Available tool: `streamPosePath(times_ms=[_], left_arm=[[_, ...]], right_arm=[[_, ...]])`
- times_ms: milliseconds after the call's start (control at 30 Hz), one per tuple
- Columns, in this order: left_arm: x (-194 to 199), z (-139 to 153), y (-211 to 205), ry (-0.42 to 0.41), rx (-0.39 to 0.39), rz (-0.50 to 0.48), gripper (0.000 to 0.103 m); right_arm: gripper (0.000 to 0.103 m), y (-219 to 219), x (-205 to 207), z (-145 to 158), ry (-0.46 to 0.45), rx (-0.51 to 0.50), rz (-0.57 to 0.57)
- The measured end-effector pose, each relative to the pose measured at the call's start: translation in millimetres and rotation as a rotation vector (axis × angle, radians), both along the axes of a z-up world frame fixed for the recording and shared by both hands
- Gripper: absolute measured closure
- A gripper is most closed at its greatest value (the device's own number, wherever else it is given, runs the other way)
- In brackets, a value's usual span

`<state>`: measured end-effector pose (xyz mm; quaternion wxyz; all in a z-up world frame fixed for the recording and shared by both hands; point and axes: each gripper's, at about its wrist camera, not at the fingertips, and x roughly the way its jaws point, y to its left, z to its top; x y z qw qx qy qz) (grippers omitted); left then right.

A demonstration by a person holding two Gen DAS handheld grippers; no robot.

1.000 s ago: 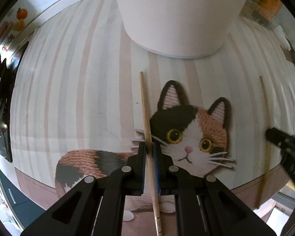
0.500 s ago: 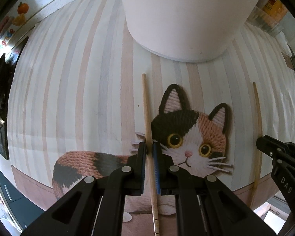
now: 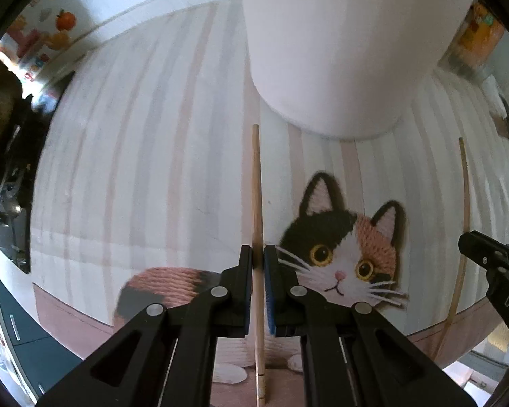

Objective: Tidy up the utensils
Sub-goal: 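Lift both held chopsticks up and over the pink holder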

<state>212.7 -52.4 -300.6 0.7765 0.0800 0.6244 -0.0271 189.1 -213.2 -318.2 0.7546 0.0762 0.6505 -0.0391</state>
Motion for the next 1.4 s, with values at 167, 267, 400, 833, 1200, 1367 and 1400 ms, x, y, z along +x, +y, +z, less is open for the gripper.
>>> streamPosePath(times_ms=[167,267,400,833,1200,1367,1400], left_arm=[[-0.1,32.4,6.8,-0.080,-0.011,0.016,0.099],[2.2,52.0,5.3,-0.122,-0.022,0.029,0.099],[-0.3,74.0,11.4,-0.172,-0.045,0.051,0.099],[5.1,167.1,33.5,-0.395,-0.141,0.116,0.099],[9.4,267.7,43.7,-0.539,-0.291,0.119,0.099],[21.3,307.0,44.4,-0.595,-0.358,0.111,0.099],[24.6,312.6,42.9,-0.606,-0.360,0.105,0.099]], right_arm=[[0.096,-2.7,-1.0,27.4,-0.067,-0.002,0.006],[0.096,-6.2,-0.4,44.9,-0.113,0.000,0.001],[0.096,-8.3,0.3,64.3,-0.175,0.008,-0.012],[0.096,-4.0,2.7,142.8,-0.412,0.044,-0.033],[0.096,-9.9,21.1,249.9,-0.656,0.176,-0.067],[0.096,-11.9,44.8,293.7,-0.760,0.197,-0.081],[0.096,-12.1,49.0,299.0,-0.775,0.197,-0.081]])
